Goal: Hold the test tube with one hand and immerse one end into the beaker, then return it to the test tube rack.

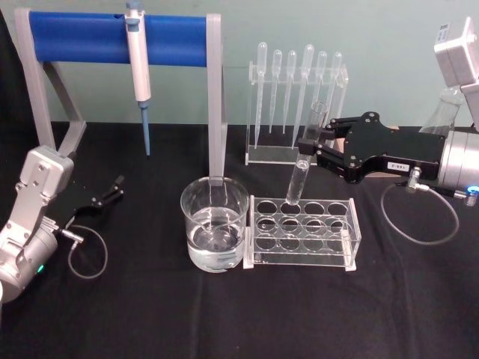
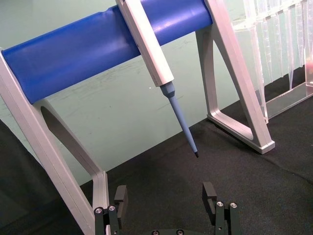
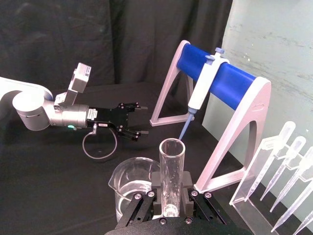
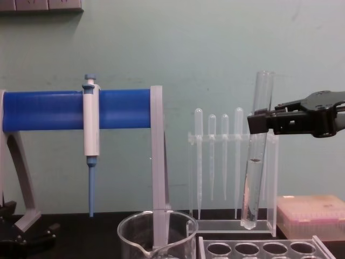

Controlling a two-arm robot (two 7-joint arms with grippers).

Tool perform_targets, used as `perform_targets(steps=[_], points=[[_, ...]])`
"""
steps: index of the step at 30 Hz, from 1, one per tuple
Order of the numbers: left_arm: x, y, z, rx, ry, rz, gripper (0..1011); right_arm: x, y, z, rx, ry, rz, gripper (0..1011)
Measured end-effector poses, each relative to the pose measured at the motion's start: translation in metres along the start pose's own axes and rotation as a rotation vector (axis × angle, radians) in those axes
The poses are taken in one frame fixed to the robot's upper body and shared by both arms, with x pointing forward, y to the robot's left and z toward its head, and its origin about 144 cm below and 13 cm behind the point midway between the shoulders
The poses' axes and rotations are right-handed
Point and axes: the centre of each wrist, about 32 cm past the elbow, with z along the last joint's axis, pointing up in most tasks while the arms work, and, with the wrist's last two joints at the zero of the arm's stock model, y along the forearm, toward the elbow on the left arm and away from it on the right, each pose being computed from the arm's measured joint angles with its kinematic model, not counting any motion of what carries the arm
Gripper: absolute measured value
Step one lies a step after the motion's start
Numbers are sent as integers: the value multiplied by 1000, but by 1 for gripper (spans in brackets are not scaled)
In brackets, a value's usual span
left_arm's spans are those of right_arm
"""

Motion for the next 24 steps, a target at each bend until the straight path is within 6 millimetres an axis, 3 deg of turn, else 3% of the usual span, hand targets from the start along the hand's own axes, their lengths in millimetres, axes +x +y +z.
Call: perform_targets(steps=[24], points=[[0, 0, 0, 0, 0, 0, 1000, 0, 0, 0, 0, 0, 0, 241]])
